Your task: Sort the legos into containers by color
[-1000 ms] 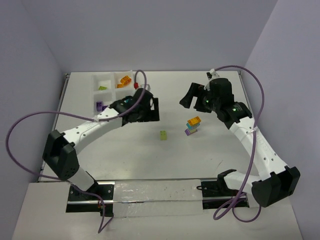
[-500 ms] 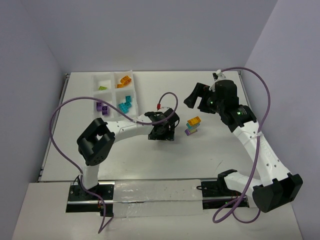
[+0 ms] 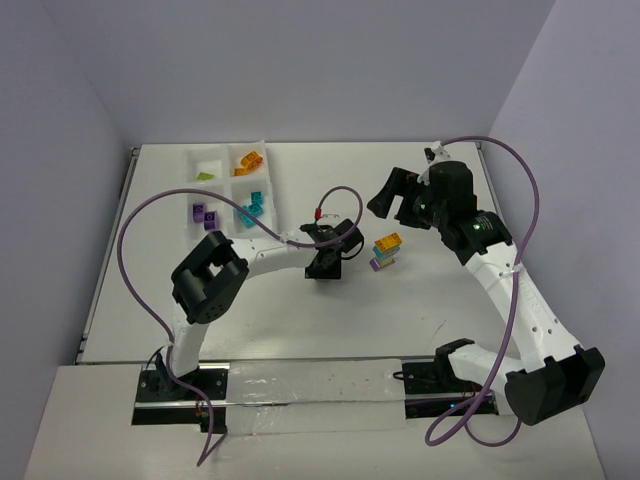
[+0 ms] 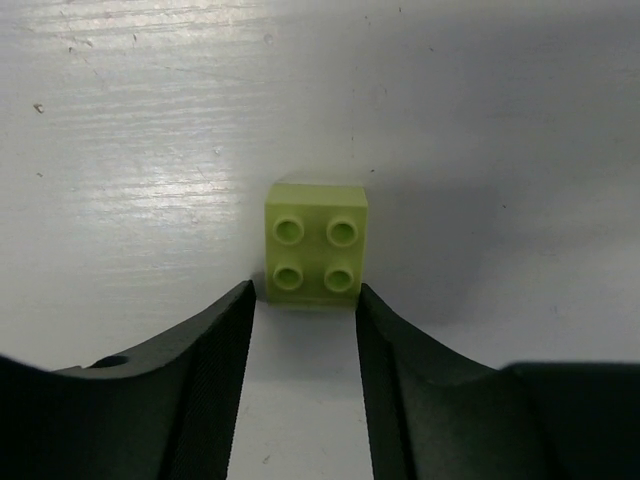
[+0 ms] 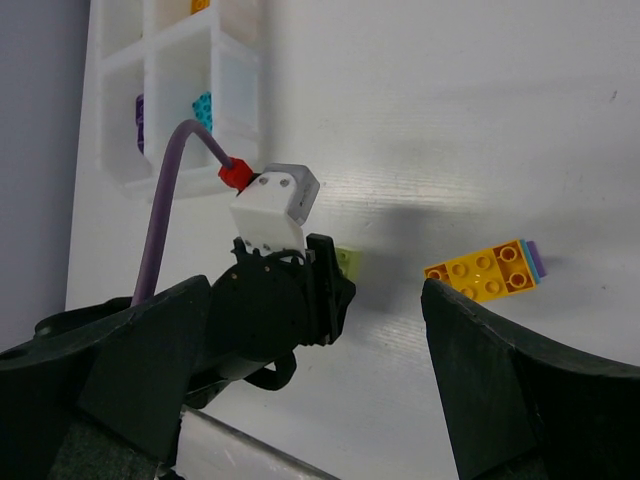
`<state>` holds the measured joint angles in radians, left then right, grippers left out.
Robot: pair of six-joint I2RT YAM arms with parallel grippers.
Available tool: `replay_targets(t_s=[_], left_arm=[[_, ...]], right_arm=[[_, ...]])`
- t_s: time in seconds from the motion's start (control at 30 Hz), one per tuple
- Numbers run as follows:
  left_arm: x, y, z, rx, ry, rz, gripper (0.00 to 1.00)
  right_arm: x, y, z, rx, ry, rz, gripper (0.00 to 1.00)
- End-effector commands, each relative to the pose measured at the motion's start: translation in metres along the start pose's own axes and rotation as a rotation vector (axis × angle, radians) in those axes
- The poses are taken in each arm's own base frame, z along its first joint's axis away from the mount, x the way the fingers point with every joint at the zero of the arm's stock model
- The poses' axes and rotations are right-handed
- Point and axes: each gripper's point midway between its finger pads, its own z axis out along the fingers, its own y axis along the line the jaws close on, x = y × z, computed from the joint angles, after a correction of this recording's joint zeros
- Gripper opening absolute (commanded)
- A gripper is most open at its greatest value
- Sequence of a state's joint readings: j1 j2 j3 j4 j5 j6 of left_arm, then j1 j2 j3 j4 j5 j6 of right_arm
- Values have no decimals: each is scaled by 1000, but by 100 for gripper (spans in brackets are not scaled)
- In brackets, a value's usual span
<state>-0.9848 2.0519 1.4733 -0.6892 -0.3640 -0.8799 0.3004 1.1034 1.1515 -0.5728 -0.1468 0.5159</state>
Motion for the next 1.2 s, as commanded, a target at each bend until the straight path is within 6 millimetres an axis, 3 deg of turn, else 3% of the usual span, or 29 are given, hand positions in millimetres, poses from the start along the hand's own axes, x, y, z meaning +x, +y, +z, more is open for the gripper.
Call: replay_targets(t_s=[0.0,0.13,0.23,0.33,0.47,0.5,0.53,0.63,0.77,0.93,1.17], left_arm=[[-19,-4,-3,-17,-61,-8,50],[-25,-7,2,-22,-62,5,51],[-29,-12,4,-5,-64,19,59],[-30,-12,5,-9,-63,33,61],[-37,-6,1,-26,-81,44,25],[-40,3,0,-60,-80,40,8],[-43,9,0,-76,-76,31,1],[-68,30,-18,-58,-100,-25,0],[-123,70,-54,-2,-183,-101,0],[-193,147,-88,-36,-305,-226,0],[-253,243,-94,-147,-404,-406,0]], right_arm=[[-6,3,-5,-19,-30,1,93],[-3,4,-4,-26,-20,3,93],[-3,5,-5,-35,-21,6,93],[-2,4,-5,-35,-23,5,93],[-2,4,-8,-34,-28,5,93],[-2,4,-8,-34,-29,3,93],[-2,4,-9,-34,-30,2,93],[-3,4,-11,-34,-37,1,93],[-3,5,-13,-44,-51,4,93],[-3,2,-10,-36,-50,6,93],[-4,3,-7,-41,-43,6,93]])
